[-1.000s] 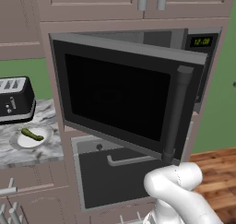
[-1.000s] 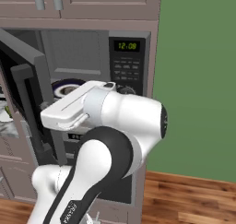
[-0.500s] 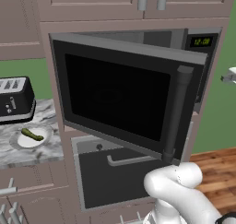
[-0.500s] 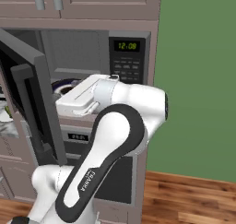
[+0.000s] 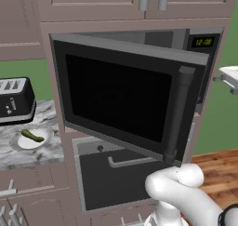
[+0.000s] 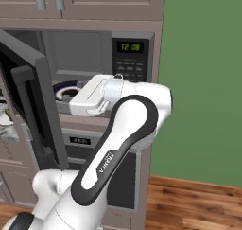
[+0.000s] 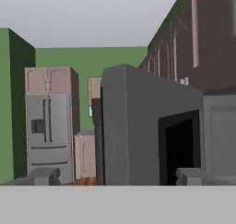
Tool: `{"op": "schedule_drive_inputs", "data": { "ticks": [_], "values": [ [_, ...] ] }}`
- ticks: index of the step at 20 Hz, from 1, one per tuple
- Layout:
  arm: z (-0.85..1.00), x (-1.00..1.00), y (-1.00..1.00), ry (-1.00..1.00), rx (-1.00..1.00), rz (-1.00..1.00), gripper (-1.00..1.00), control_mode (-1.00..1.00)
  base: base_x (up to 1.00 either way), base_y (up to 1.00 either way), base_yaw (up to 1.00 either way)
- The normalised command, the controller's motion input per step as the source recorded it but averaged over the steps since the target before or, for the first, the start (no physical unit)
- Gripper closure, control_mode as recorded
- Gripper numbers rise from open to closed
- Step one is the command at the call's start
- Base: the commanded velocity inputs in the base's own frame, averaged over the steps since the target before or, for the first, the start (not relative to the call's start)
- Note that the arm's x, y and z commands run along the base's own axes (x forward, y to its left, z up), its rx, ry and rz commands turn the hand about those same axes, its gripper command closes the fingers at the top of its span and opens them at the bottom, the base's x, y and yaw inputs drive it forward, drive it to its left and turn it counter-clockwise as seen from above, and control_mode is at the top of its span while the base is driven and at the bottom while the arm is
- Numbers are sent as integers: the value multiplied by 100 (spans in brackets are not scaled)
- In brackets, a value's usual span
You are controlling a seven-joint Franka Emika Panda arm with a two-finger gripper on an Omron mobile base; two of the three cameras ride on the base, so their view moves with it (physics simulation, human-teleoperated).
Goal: Pick the squash from the counter and place it in the microwave. Then turn on the microwave.
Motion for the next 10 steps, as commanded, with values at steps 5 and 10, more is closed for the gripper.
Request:
{"op": "schedule_drive_inputs", "data": {
  "ticks": [5, 10],
  "values": [
    [-4, 25, 0, -6, 0, 7, -100, -100, 0, 0, 0],
    [-1, 25, 15, -2, 0, 1, -100, -100, 0, 0, 0]
  ]
}}
